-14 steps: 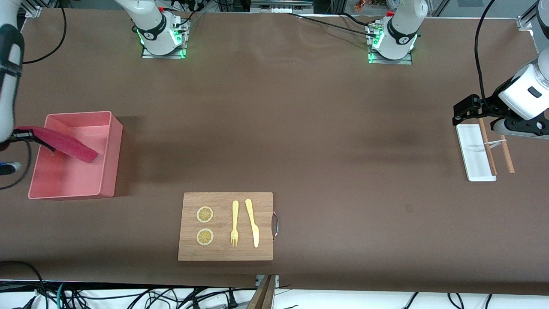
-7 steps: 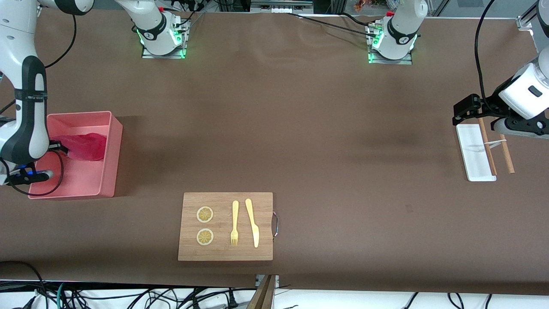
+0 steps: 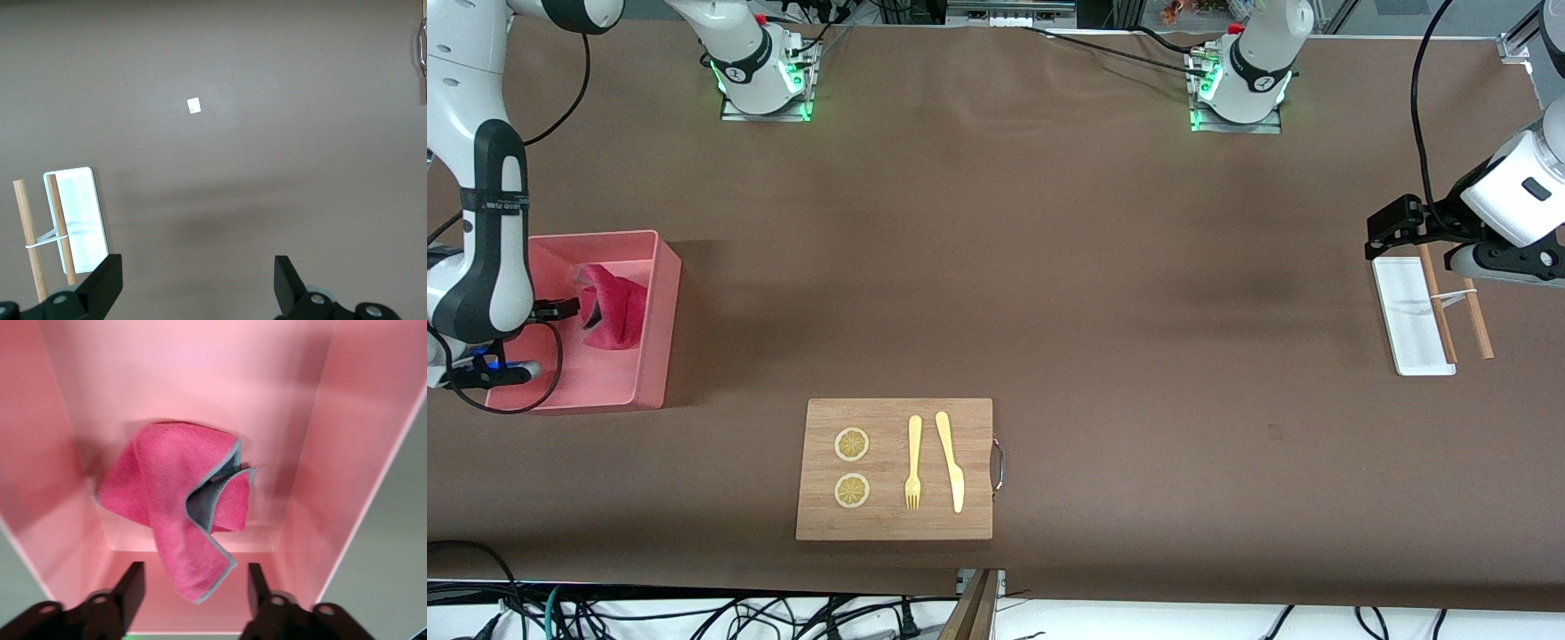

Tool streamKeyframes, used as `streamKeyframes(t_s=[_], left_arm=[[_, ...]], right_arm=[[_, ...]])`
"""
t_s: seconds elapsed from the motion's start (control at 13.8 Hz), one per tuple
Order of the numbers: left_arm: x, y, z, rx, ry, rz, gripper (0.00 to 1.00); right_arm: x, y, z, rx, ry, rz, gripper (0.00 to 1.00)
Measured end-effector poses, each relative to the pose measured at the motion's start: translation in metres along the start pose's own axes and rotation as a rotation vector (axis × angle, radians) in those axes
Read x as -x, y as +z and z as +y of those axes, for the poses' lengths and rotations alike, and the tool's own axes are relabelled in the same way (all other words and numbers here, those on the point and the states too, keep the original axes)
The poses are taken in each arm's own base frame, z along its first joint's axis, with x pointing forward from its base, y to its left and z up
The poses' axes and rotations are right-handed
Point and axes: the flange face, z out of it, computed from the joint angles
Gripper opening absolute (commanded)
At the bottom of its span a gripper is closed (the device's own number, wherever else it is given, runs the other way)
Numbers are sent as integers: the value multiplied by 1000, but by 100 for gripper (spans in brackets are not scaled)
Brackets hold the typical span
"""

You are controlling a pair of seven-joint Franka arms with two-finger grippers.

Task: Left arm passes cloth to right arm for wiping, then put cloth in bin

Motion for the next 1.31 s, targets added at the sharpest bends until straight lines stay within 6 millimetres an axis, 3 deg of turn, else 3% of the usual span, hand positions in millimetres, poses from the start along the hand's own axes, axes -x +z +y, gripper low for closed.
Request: streamKeyframes(t_s=[0.15,0.29,0.51,0.65,0.8,0.87,1.31], left_arm=[[0,0,0,0,0,0,100],[0,0,0,0,0,0,100],[0,0,0,0,1,0,100],[0,0,0,0,1,0,100],[0,0,0,0,1,0,100],[0,0,0,0,1,0,100],[0,0,0,0,1,0,100]], right_arm=[[14,-45,-8,-13,-5,86,100],[38,-102,-27,-11,-27,187,100],[77,-182,-83,12,-113,318,100],[97,-216,-132,1,-112,364,100],[113,-236,-171,-26,-37,390,100],[120,-244,-180,-31,-20,404,100],[163,-266,-166,-56,6,431,100]])
